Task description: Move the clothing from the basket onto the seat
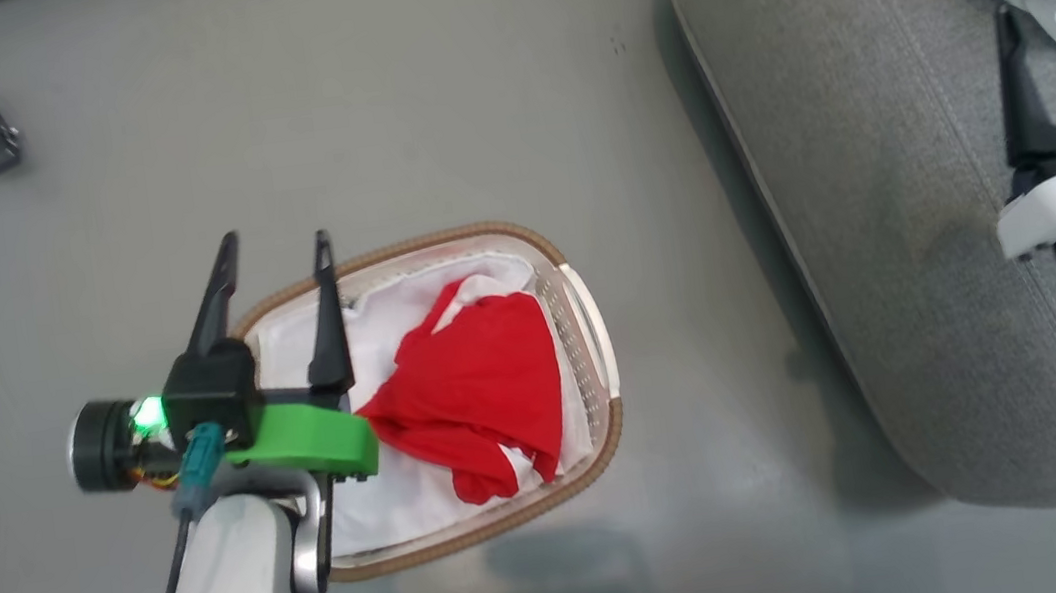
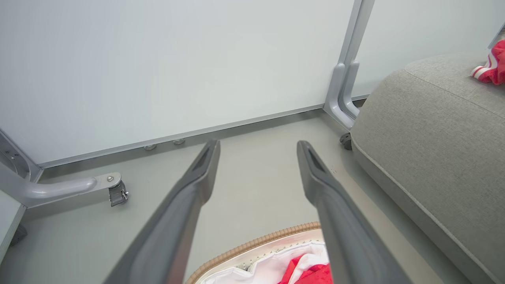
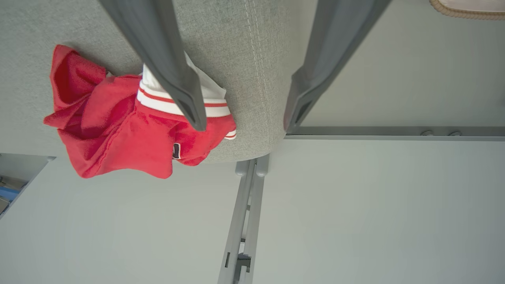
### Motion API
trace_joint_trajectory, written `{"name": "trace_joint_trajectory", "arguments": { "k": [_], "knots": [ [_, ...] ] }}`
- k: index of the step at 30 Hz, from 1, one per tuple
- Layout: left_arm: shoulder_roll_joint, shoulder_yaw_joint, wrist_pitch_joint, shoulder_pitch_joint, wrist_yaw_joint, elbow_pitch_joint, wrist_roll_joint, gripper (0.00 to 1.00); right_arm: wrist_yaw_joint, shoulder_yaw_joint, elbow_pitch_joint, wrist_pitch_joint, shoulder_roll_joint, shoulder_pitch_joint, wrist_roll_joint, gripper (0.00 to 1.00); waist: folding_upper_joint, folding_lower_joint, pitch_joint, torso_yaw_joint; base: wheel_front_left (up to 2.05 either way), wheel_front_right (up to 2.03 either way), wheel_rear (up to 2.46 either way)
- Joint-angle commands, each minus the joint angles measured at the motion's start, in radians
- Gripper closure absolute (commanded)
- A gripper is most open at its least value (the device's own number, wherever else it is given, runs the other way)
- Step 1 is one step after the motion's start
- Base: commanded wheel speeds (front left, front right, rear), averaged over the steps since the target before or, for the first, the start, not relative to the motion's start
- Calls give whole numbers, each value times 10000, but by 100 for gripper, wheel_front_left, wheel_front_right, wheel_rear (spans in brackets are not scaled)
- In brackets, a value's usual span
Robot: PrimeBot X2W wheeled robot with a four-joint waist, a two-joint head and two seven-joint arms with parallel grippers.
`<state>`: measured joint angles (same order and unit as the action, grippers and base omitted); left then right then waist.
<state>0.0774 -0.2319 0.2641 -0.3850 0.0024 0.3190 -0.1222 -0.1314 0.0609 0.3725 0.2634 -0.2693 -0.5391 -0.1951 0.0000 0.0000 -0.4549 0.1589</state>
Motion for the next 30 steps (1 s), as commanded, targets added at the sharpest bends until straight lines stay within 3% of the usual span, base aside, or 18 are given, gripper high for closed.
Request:
{"name": "trace_joint_trajectory", "arguments": {
  "k": [1, 13, 30],
  "knots": [
    [38, 241, 6, 350, 96, -50, -101, 0, 14, -102, -185, 20, 129, 444, -163, 0, 0, 0, 808, -466, 0, 0, 0],
    [-106, 1858, 6, 1796, 136, 113, -86, 0, 14, -734, -750, 21, 1138, 2104, -225, 0, 0, 0, 2337, -1274, 0, 0, 0],
    [-249, 2621, 6, 4076, -250, -254, -12, 0, 14, -1162, -646, 21, 1738, 4238, 215, 0, 0, 0, 3906, -1734, 0, 0, 0]
  ]
}}
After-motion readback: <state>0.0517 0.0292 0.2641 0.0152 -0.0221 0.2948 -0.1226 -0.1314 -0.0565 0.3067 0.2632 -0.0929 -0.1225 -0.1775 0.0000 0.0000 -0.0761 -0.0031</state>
